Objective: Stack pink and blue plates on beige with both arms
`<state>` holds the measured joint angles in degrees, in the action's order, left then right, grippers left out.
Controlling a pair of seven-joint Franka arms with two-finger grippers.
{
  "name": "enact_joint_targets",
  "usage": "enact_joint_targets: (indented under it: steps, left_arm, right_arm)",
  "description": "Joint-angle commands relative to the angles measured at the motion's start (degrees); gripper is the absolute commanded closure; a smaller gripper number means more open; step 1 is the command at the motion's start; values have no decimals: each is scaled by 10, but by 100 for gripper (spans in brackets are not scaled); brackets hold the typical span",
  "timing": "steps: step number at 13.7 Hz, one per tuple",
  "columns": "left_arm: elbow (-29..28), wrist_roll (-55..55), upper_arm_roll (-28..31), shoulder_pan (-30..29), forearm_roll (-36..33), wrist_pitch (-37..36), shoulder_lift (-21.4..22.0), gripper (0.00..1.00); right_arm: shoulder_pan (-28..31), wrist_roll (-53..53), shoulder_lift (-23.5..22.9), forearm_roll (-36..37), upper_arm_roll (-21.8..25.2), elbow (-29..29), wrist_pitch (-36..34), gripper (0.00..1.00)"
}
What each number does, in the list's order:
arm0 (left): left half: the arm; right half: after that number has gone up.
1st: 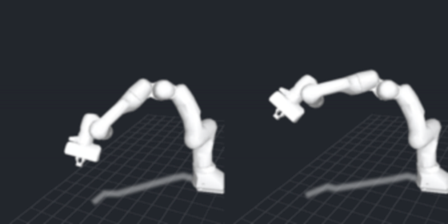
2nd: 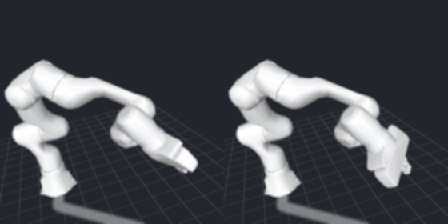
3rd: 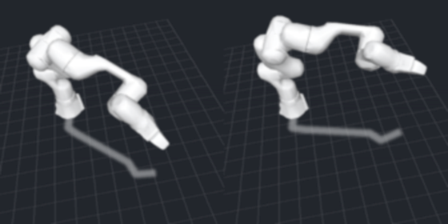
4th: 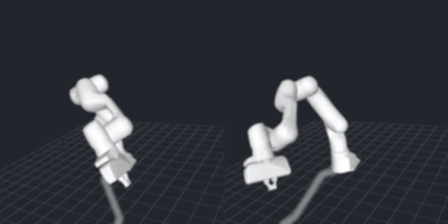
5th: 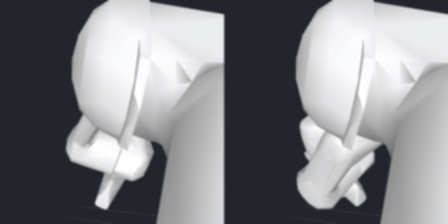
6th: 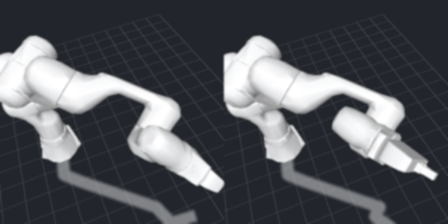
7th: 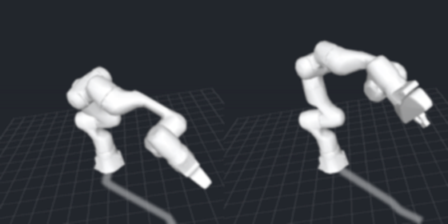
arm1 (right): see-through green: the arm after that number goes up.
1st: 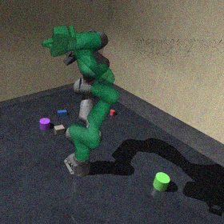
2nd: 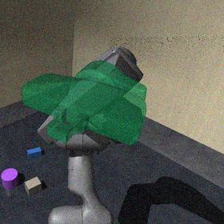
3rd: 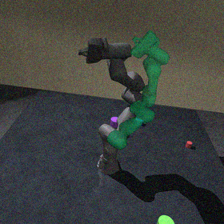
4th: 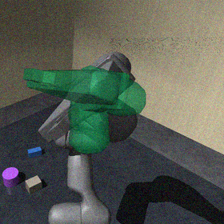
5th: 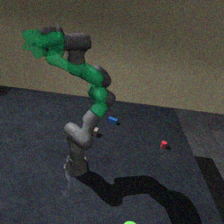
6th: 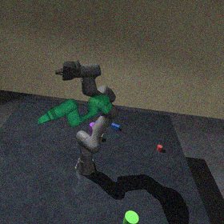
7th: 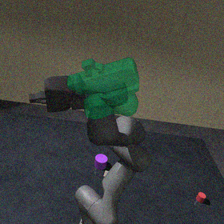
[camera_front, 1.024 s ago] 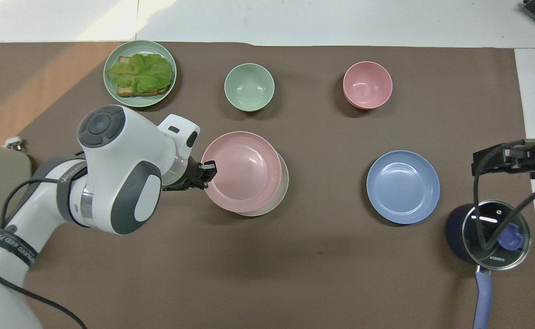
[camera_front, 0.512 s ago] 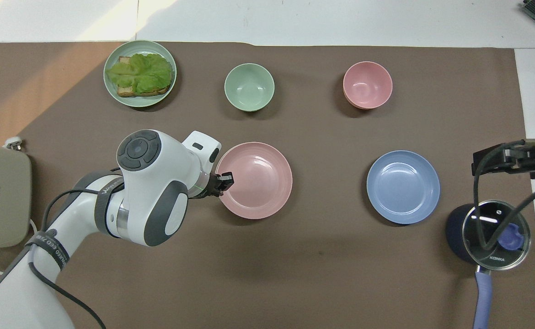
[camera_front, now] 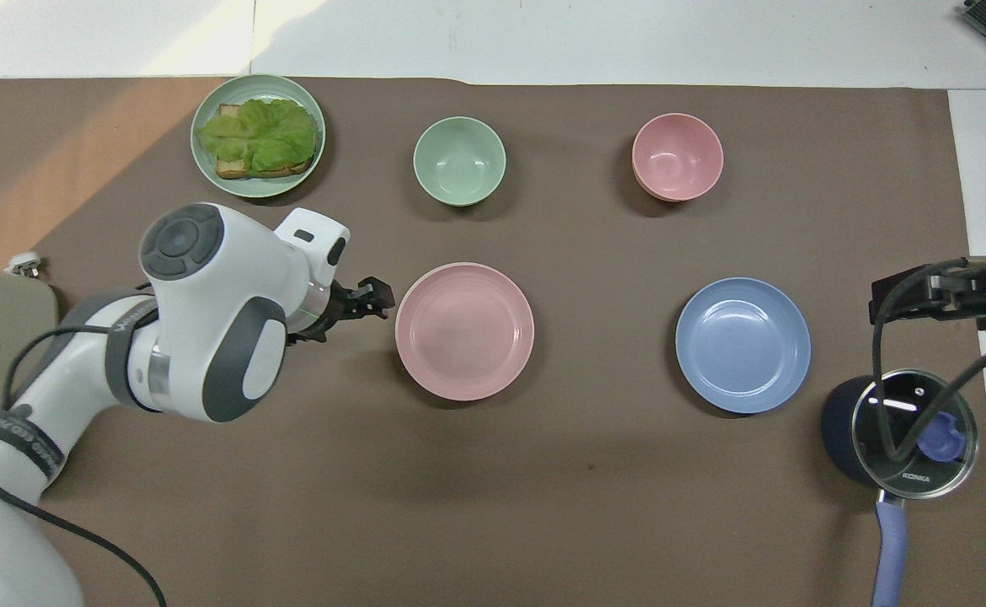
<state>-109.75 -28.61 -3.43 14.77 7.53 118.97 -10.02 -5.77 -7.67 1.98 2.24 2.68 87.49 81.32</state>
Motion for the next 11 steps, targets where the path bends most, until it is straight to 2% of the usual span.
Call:
enact_joint_targets:
  steps: [1,6,11]
  left_arm:
    - [39,67,-1,-36,-42,-45,15,0]
    - [106,254,1,-131,-62,-104,49,0]
    - [157,280,1,-135,-66,-173,78,0]
  right_arm:
    - [1,-11,13,-12,4,16,9,0]
    - [1,-10,13,-12,5,17,9,0]
    - [1,-10,14,-12,5,18,9,0]
